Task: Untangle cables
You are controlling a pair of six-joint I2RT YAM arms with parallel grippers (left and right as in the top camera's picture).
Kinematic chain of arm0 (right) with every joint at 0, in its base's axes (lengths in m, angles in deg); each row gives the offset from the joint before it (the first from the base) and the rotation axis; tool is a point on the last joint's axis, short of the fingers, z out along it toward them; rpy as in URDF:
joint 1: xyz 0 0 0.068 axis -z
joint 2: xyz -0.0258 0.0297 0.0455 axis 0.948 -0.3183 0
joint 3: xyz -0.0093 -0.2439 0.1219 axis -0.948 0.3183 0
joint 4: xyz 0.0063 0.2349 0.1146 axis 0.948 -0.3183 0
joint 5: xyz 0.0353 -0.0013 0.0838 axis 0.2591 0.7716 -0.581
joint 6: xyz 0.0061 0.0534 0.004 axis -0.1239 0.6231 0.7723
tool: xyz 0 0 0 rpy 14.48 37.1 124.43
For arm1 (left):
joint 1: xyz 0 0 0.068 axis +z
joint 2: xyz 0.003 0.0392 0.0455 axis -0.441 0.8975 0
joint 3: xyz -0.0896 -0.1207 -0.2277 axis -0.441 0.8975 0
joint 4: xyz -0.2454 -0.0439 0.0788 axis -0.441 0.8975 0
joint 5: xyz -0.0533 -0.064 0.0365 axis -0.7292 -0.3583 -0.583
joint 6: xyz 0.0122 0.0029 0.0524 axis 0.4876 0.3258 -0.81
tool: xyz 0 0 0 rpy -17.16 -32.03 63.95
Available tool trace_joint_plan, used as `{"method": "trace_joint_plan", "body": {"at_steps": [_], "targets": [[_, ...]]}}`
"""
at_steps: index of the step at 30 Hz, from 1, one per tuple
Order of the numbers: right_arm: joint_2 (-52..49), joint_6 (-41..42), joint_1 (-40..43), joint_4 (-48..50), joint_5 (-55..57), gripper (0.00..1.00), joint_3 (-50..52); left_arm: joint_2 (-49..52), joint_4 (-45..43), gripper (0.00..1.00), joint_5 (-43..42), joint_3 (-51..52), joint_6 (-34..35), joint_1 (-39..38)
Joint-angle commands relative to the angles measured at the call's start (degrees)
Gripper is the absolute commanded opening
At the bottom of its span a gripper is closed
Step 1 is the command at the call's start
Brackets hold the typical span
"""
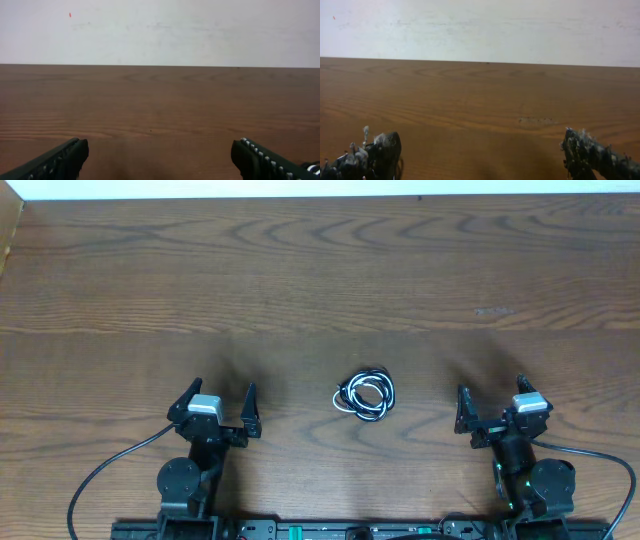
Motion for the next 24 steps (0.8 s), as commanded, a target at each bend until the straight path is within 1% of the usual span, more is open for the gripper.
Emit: {"method": "trace_joint_plan", "body": {"at_steps": [1, 6, 11, 20, 22, 24], "targets": [[0.31, -0.70, -0.28, -0.26, 0.22, 0.99, 0.07, -0.39, 2.56, 0.96, -0.81, 0.57, -0.76, -0.17], [0.31, -0.76, -0.28, -0.24, 0.28, 0.99, 0.07, -0.39, 2.51, 0.96, -0.83, 0.57, -0.74, -0.17], [0.31, -0.72, -0.28, -0.20, 5.75, 0.99, 0.07, -0.39, 2.54, 0.96, -0.83, 0.57, -0.74, -0.17], [0.31, -0.72, -0.28, -0.15, 5.60, 0.99, 0.07, -0.39, 1.73, 0.96, -0.83, 0.57, -0.72, -0.17], [0.31, -0.72, -0.28, -0.09, 6.51, 0.99, 0.07, -0.39, 1.68, 0.96, -0.83, 0.55, 0.66, -0.17], [0.31, -0.48, -0.28, -0.04, 6.10, 0.99, 0.07, -0.39, 1.75, 0.96, -0.85, 0.50, 4.17, -0.17]]}}
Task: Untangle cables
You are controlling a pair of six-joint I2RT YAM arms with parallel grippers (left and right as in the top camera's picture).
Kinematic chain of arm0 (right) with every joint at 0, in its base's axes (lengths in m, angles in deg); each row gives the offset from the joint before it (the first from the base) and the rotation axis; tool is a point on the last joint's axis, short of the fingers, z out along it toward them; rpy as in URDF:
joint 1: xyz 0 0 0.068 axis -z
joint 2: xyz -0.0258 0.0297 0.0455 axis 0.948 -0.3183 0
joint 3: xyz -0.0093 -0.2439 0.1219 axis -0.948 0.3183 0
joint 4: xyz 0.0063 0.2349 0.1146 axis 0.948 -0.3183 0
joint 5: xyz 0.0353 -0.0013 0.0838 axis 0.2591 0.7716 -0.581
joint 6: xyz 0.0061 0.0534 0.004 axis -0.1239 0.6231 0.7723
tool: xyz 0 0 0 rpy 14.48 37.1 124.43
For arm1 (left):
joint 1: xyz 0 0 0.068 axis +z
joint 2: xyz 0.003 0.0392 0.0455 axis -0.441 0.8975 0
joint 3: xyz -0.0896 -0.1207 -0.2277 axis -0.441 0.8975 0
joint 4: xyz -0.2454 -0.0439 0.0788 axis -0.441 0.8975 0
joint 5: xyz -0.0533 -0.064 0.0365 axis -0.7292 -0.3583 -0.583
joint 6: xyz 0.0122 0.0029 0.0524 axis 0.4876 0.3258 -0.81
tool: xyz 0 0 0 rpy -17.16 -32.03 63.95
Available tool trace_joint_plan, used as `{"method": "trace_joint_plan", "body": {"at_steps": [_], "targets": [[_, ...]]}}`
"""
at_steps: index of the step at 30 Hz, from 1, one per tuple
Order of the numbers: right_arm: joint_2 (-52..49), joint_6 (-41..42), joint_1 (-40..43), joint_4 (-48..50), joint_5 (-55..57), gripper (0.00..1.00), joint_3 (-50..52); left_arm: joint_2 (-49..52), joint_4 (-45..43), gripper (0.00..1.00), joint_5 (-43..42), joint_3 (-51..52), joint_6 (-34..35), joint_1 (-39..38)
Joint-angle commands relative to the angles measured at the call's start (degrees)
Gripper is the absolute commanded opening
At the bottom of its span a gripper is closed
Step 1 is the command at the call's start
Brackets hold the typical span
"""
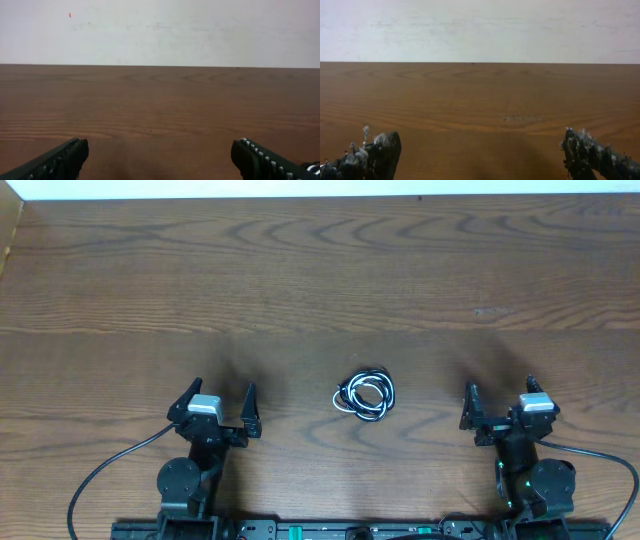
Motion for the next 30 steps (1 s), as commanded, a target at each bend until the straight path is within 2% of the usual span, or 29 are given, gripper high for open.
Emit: {"method": "trace_joint_plan", "body": {"at_steps": [1, 5, 11, 16, 20, 26, 30], "targets": [[0.31, 0.13, -0.28, -0.09, 0.48, 0.99, 0.07, -0.39, 2.03, 0.96, -0.81, 0.35, 5.07, -0.17], [0.31, 4.98, -0.28, 0.09, 0.13, 0.99, 0.07, -0.39, 4.52, 0.96, -0.81, -1.11, 7.58, -0.17], [0.00, 4.87, -0.28, -1.33, 0.31, 0.99, -1.05, 0.20, 11.37, 0.96, -0.72, -4.83, 7.56, -0.17], [-3.52, 4.90, -0.28, -7.74, 0.46, 0.99, -5.42, 4.33, 17.59, 0.96, -0.59, -9.33, 7.63, -0.17], [-9.49, 4.92, -0.28, -12.11, 0.39, 0.99, -9.84, 10.67, 18.62, 0.96, -0.72, -13.84, 11.52, -0.17], [-21.16, 4.92, -0.28, -15.52, -1.11, 0.99, -16.90, 23.10, 20.55, 0.96, -1.29, -21.38, 11.67, -0.17], [-30.67, 4.92, -0.28, -18.64, -2.32, 0.99, -21.66, 33.24, 23.15, 0.96, -4.79, -27.89, 11.65, -0.17]]}}
